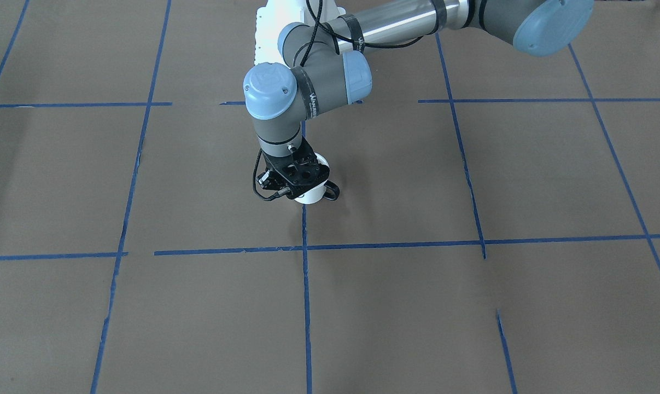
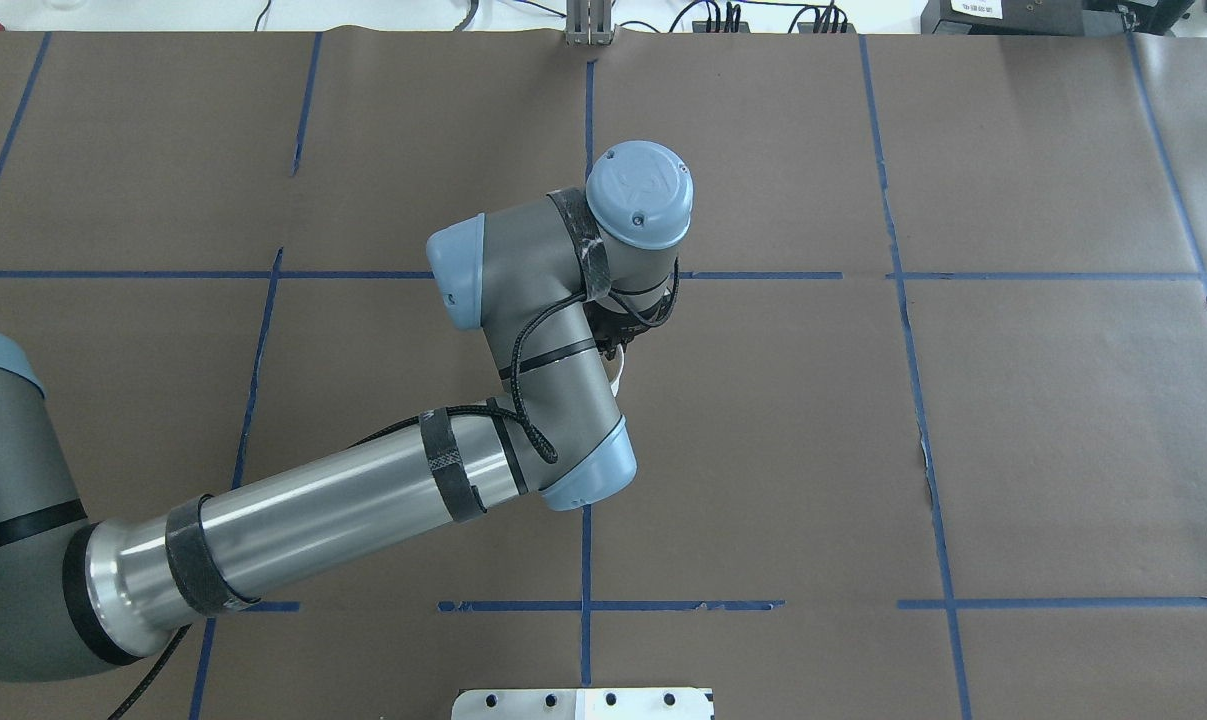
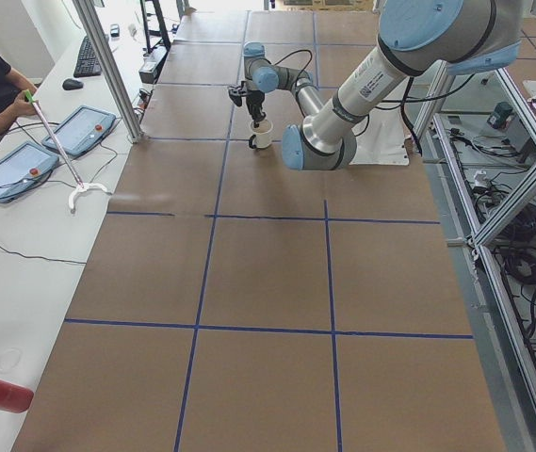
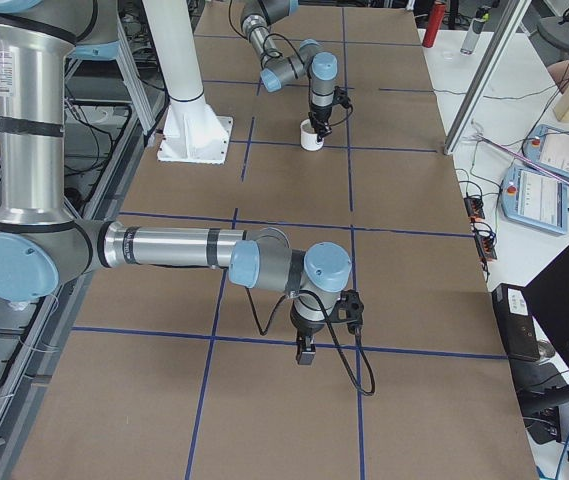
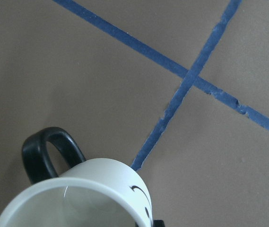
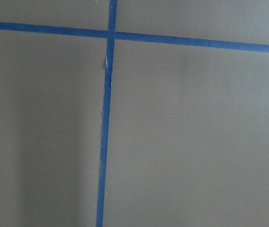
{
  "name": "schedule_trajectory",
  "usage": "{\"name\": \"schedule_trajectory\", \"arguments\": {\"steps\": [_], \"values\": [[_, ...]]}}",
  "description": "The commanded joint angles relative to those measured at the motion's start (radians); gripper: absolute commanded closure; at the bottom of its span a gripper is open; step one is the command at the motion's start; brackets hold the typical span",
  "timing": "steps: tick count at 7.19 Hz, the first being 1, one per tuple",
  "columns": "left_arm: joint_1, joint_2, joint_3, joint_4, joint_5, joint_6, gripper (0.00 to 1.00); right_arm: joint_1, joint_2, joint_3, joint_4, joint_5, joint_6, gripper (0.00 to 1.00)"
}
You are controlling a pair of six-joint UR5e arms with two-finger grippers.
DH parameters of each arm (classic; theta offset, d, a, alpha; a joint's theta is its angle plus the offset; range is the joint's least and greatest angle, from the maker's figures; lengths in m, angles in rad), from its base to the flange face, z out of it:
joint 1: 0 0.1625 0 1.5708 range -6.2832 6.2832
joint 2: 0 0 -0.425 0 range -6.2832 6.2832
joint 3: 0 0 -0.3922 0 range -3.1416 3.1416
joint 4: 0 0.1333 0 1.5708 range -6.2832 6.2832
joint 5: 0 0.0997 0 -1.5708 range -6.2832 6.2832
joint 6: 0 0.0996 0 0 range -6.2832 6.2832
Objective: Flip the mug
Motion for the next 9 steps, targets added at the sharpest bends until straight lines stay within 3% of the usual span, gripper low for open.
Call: {"name": "schedule_trajectory", "arguments": {"steps": [1,2,4,5,6,7,8,9], "values": [[-0.004,0.005,-0.015,0.005,0.007,0.044,0.01,0.0,0.0,0.0,0.0,0.0,0.0,0.0],[-0.005,0.008,-0.026,0.011,0.007,0.046,0.01,0.0,0.0,0.0,0.0,0.0,0.0,0.0],[-0.065,0.044,-0.254,0.206,0.003,0.135,0.01,0.0,0.0,0.0,0.0,0.0,0.0,0.0],[-0.103,0.092,-0.397,0.264,0.001,0.211,0.01,0.0,0.0,0.0,0.0,0.0,0.0,0.0],[-0.163,0.211,-0.581,0.258,-0.002,0.298,0.01,0.0,0.0,0.0,0.0,0.0,0.0,0.0],[-0.2,0.293,-0.677,0.268,-0.002,0.447,0.01,0.0,0.0,0.0,0.0,0.0,0.0,0.0],[-0.272,0.345,-0.689,0.269,-0.007,0.594,0.01,0.0,0.0,0.0,0.0,0.0,0.0,0.0],[-0.356,0.417,-0.699,0.263,-0.073,0.797,0.01,0.0,0.0,0.0,0.0,0.0,0.0,0.0]]}}
